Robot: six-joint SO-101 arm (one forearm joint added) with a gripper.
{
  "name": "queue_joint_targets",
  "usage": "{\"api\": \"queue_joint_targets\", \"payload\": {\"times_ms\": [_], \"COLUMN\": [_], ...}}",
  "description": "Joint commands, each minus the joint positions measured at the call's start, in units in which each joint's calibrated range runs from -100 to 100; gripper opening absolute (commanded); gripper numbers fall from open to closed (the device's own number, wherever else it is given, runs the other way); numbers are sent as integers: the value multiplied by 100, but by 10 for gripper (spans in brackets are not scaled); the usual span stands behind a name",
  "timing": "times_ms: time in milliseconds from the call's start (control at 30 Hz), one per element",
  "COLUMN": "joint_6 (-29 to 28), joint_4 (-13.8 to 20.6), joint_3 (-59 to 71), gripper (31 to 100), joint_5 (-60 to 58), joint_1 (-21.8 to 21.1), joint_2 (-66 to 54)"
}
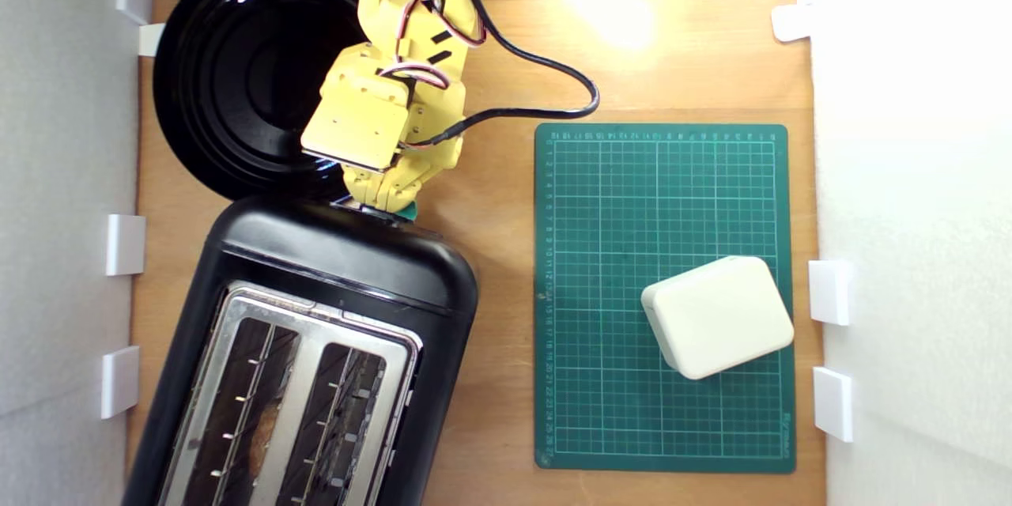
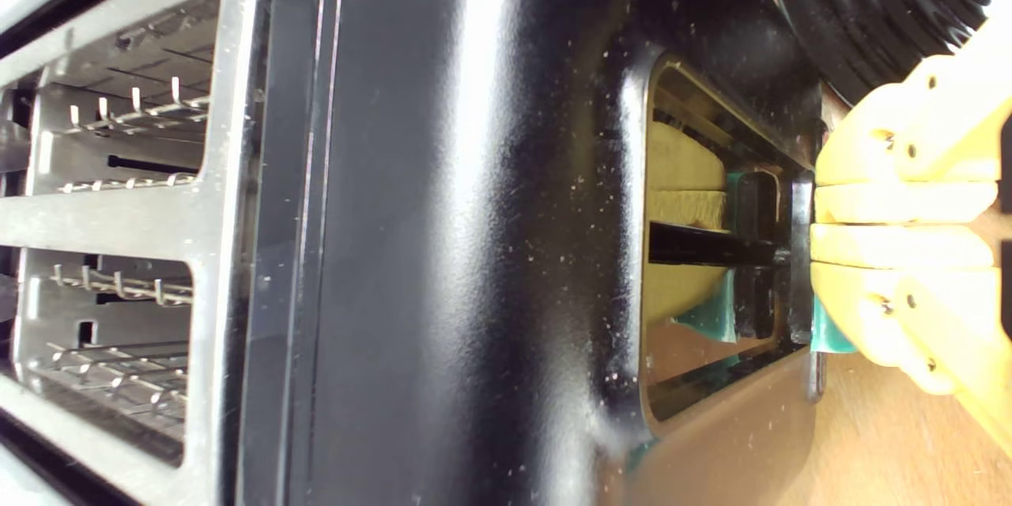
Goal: Start toaster
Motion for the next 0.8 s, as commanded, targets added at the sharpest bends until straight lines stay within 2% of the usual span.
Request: {"api": "queue_joint_targets", "payload": {"times_ms": [0, 500, 600, 767], "joint_6": [-8, -223, -233, -223], "joint_4": [-16, -7, 190, 199], "joint_3": [83, -63, -17, -35], "gripper": [313, 313, 314, 314], "joint_5": [-121, -112, -95, -104], "joint_1": [10, -30, -30, 26], "joint_2": [531, 1697, 1914, 2063]}}
